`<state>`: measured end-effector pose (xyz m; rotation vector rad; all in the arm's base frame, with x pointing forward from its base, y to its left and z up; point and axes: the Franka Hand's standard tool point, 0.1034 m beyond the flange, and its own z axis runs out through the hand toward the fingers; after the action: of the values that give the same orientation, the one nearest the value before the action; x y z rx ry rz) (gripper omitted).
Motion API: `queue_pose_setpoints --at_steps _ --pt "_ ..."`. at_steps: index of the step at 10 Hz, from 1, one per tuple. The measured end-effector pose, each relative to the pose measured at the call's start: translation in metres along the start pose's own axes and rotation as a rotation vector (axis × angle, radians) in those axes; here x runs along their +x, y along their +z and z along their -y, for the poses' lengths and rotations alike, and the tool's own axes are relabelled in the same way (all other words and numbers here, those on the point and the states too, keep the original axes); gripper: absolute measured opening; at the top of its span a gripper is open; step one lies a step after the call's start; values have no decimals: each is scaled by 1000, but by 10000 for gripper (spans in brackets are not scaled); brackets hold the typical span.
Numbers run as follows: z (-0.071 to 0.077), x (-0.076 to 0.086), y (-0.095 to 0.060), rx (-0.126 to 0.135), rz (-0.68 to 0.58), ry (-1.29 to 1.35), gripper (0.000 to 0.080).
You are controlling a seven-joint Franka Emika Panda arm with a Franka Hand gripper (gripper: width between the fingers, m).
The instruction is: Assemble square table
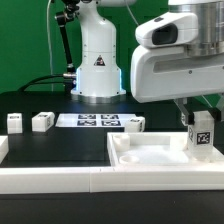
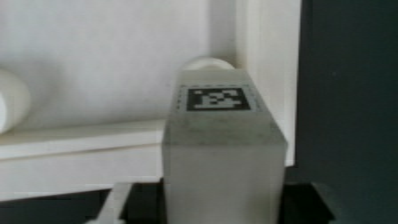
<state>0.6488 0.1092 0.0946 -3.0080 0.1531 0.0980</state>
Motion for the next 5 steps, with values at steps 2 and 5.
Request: queue_pose_setpoints --at_steps 2,5 --pt "-1 0 0 -1 -12 148 290" --pt "-2 1 0 -6 -17 321 290"
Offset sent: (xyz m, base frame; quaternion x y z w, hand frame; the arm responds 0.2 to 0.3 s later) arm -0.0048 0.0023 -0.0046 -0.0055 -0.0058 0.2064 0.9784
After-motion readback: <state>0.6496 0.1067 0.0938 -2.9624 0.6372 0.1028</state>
